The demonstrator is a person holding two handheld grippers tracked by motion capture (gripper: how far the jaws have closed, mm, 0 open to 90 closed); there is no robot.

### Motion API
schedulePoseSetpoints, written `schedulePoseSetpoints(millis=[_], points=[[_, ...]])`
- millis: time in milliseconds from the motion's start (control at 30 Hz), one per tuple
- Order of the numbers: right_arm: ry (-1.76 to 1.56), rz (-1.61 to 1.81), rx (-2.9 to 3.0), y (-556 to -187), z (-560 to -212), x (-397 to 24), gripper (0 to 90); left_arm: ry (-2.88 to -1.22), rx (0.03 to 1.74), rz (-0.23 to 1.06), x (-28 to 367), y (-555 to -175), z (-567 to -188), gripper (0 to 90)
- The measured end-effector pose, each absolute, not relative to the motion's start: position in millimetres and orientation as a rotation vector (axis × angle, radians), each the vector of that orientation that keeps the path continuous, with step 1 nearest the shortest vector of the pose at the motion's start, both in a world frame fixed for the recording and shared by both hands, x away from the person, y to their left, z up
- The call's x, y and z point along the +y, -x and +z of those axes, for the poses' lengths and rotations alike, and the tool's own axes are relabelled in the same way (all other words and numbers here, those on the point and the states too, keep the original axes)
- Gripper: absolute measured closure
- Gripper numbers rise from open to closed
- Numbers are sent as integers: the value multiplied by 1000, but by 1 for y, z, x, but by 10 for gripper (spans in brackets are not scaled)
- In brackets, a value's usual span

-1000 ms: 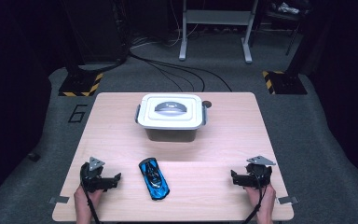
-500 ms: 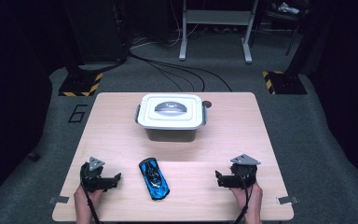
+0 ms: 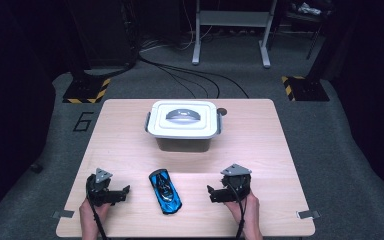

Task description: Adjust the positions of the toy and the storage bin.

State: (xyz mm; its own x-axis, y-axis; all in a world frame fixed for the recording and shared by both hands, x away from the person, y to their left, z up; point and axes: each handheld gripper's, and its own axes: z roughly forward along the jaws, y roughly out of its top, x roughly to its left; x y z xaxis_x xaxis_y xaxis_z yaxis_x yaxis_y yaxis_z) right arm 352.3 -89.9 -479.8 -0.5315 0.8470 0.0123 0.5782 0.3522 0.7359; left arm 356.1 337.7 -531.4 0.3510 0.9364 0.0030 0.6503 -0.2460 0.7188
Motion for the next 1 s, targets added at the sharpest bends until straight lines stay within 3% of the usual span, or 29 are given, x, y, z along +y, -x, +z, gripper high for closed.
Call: schedulePoseSetpoints(millis=[1000], points=[[-1074,1015,2473,-350,-478,38,2,-1987,1376,587,338,-356,-532,8]])
